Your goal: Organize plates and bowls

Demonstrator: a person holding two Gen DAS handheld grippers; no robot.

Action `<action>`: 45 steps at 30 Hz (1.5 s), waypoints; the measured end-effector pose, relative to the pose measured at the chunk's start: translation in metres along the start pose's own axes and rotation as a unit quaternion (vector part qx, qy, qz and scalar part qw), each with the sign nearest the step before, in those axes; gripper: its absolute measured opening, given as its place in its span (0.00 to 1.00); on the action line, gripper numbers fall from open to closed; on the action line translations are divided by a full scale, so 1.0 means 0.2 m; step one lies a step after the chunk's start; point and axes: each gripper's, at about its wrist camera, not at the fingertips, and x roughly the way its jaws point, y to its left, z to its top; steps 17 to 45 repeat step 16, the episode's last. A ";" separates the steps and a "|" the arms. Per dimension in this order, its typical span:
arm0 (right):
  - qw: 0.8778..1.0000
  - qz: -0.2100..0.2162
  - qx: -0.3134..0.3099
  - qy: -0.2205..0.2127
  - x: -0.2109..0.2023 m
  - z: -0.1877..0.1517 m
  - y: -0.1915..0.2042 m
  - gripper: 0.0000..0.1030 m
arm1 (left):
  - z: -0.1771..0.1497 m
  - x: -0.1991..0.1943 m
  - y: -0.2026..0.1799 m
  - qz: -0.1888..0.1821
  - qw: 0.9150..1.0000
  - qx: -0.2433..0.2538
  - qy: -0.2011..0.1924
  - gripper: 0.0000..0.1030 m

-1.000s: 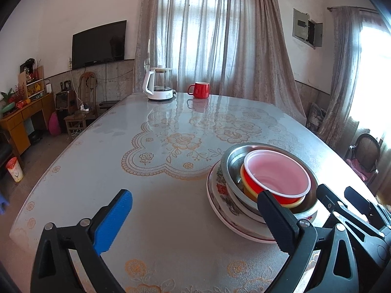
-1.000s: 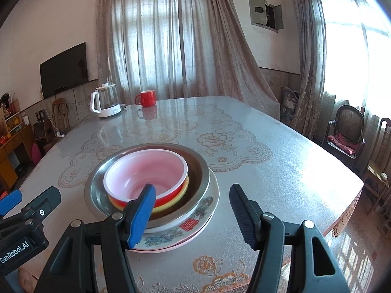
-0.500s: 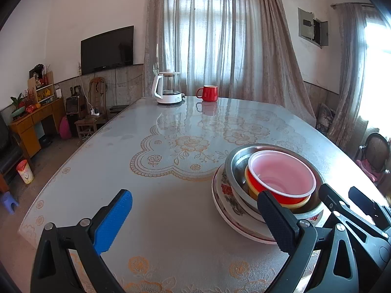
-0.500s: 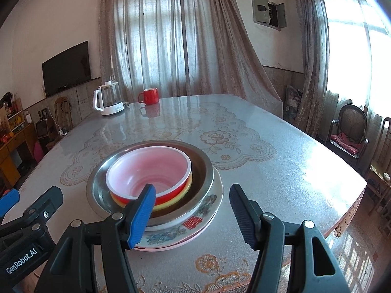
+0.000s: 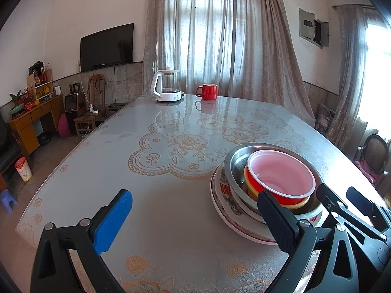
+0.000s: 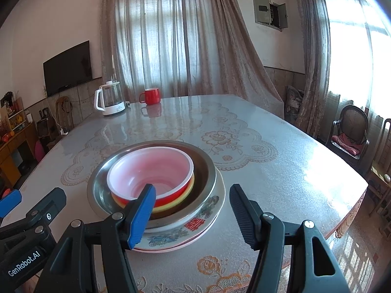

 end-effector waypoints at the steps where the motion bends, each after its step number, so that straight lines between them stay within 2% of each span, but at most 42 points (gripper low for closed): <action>1: 1.000 0.001 0.000 0.000 0.00 0.00 0.00 0.62 | 0.00 0.00 0.00 -0.002 1.000 -0.001 0.001 1.00; 11: 1.000 0.002 -0.006 0.004 0.02 -0.01 0.02 0.62 | -0.01 0.01 0.02 0.006 1.000 -0.004 -0.004 0.99; 45: 1.000 0.003 -0.015 0.000 0.02 -0.01 0.03 0.62 | -0.02 0.02 0.03 -0.001 1.000 -0.010 0.005 0.98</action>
